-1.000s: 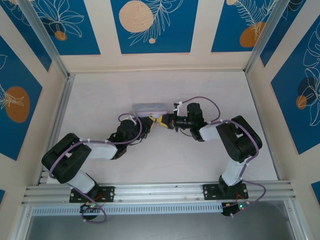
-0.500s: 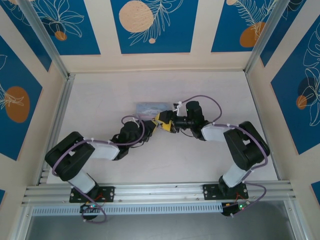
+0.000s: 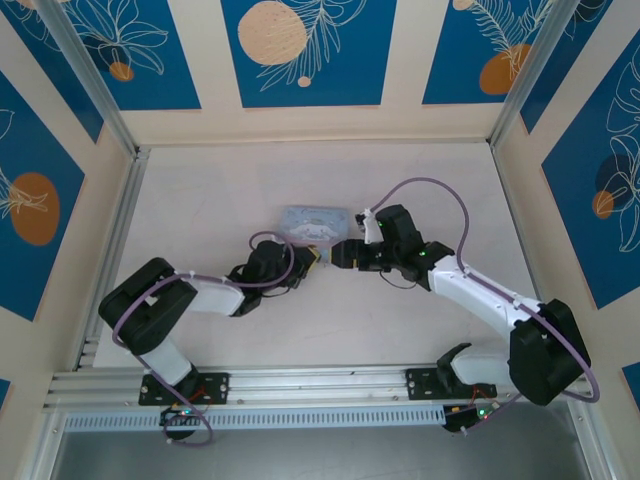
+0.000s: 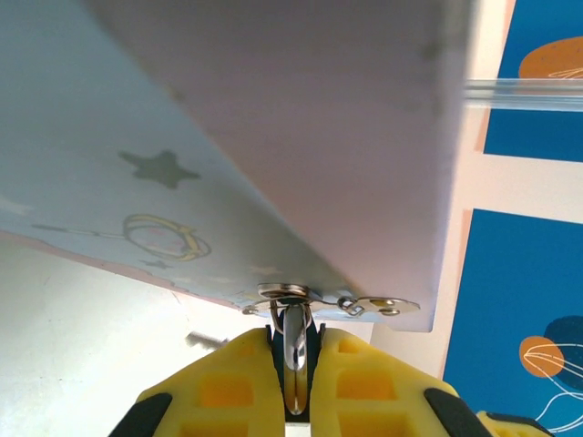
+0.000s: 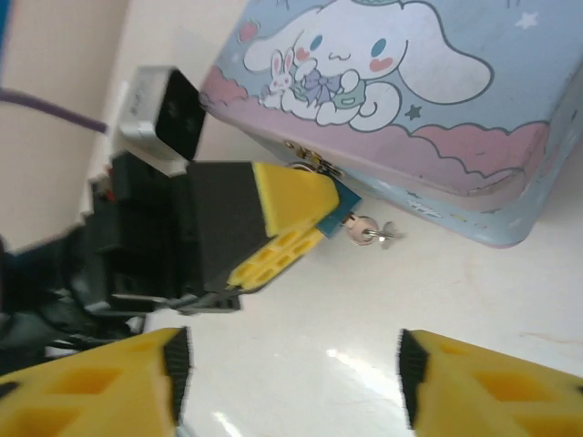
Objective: Unlock a padlock with a key
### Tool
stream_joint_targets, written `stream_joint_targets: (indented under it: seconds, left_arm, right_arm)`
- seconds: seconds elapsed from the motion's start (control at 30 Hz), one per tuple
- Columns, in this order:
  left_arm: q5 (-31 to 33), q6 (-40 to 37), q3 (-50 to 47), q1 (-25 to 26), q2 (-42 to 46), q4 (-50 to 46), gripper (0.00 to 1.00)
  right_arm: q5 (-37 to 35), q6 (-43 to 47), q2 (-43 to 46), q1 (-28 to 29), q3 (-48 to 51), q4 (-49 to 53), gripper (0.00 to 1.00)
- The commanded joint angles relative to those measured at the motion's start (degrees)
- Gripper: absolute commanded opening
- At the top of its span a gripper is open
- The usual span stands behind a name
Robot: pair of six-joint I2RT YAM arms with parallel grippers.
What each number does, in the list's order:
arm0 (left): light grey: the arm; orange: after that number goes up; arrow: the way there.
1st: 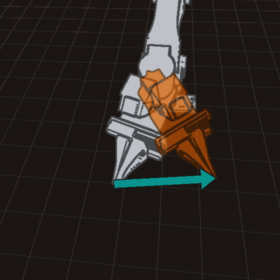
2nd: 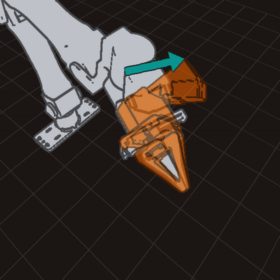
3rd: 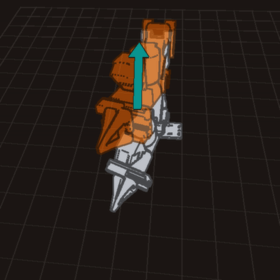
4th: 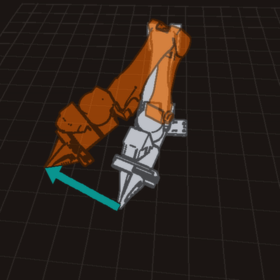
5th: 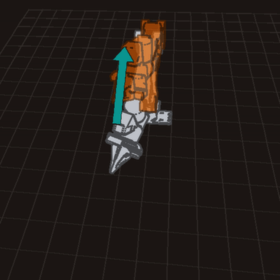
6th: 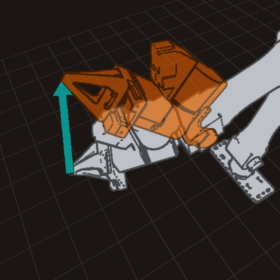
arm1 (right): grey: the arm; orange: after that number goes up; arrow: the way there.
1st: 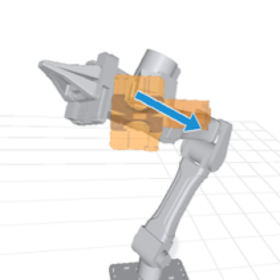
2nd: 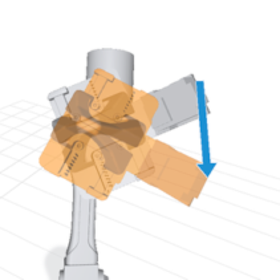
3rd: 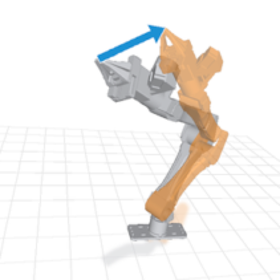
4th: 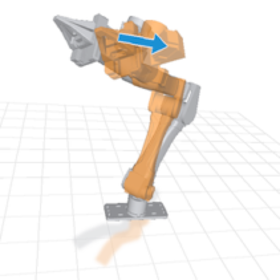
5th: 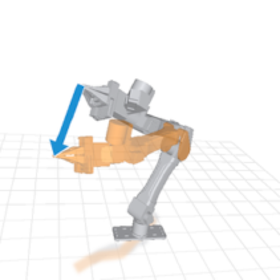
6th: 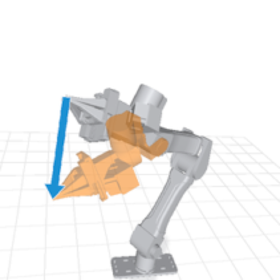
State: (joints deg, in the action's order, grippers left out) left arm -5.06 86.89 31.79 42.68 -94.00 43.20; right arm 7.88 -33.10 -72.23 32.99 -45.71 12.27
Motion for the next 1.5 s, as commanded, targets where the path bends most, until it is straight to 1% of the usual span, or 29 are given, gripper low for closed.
stream_joint_targets:
  seconds: [0.0, 0.07, 0.2, 0.33, 0.43, 0.53, 0.73, 0.87, 1.1, 1.33, 1.47]
  left_arm:
    - [-2.9, 0.0, 2.6, 0.2, -0.2, -2.1, 0.00]
    - [-3.7, 0.5, 3.1, 0.1, 0.0, -3.8, 0.00]
    - [-4.8, 1.5, 3.6, 0.2, 0.5, -6.0, 0.00]
    - [-5.7, 1.6, 4.5, 0.2, 1.2, -8.0, 0.00]
    - [-6.2, 1.6, 5.1, 0.1, 1.5, -8.9, 0.00]
    - [-6.6, 1.5, 5.5, 0.1, 1.6, -9.3, 0.00]
    - [-7.1, 1.6, 6.2, 0.1, 1.4, -9.5, 0.00]
    - [-7.5, 1.8, 6.3, 0.0, 1.3, -9.2, 0.00]
    - [-7.9, 2.1, 6.2, 0.0, 1.5, -8.5, 0.00]
    - [-8.2, 2.3, 5.8, 0.0, 1.4, -8.1, 0.00]
    - [-8.4, 2.2, 5.5, 0.1, 1.2, -8.2, 0.00]
  right_arm:
    - [-10.5, 10.7, -2.1, 3.1, -2.9, 6.7, 0.54]
    - [-13.2, 13.5, -3.6, 5.0, -3.5, 6.1, 0.50]
    - [-18.1, 17.8, -6.3, 7.4, -4.7, 5.1, 0.50]
    - [-20.2, 21.0, -8.6, 9.1, -5.3, 3.7, 0.49]
    - [-21.2, 22.6, -10.2, 10.1, -5.8, 2.9, 0.42]
    - [-21.5, 23.7, -11.5, 11.2, -5.9, 2.1, 0.38]
    - [-22.5, 24.1, -13.5, 12.5, -5.7, 1.0, 0.40]
    - [-24.5, 24.1, -14.7, 12.6, -5.8, 0.4, 0.41]
    - [-27.4, 23.8, -16.6, 12.7, -6.4, -0.9, 0.39]
    - [-28.4, 23.4, -18.0, 12.6, -7.8, -1.7, 0.33]
    - [-27.9, 23.2, -18.2, 12.6, -9.0, -1.4, 0.28]
